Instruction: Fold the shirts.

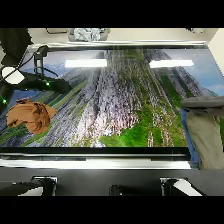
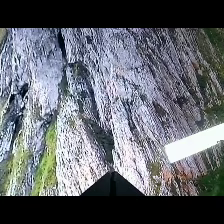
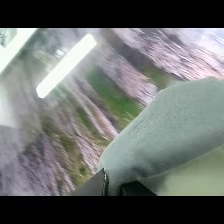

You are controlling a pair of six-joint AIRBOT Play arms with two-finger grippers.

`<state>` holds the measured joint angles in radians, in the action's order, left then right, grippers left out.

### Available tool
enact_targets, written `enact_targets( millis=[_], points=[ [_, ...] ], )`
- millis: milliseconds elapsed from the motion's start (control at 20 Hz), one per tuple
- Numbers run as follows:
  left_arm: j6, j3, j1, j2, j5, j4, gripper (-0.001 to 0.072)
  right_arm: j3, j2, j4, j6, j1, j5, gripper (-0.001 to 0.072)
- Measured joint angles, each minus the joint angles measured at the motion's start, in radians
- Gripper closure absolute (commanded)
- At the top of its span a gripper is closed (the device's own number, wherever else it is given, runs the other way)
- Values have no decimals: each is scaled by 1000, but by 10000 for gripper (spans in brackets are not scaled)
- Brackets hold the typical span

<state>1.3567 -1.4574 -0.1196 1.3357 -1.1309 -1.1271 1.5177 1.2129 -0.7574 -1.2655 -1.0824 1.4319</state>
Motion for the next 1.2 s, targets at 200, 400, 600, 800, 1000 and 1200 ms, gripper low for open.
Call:
enact_targets(
  millis=[200,400,600,800,1000,1200],
  points=[
    [-15,2,-1,-2,-52,0,678,-11,-23,-222,-24,-21,64,656],
    [-23,2,-3,-4,-73,0,678,-195,-98,-497,-79,-28,93,656],
    [-25,2,-3,-5,-82,0,678,-484,-204,-669,-136,-30,20,656],
    [-25,2,-3,-6,-85,1,678,-610,-240,-739,-169,-31,-32,529],
    [-25,-3,-3,-8,-86,1,678,-636,-251,-769,-136,-32,-75,26],
    [-26,-95,2,-12,-81,0,679,-480,-253,-761,56,-26,-161,210]
  ],
)
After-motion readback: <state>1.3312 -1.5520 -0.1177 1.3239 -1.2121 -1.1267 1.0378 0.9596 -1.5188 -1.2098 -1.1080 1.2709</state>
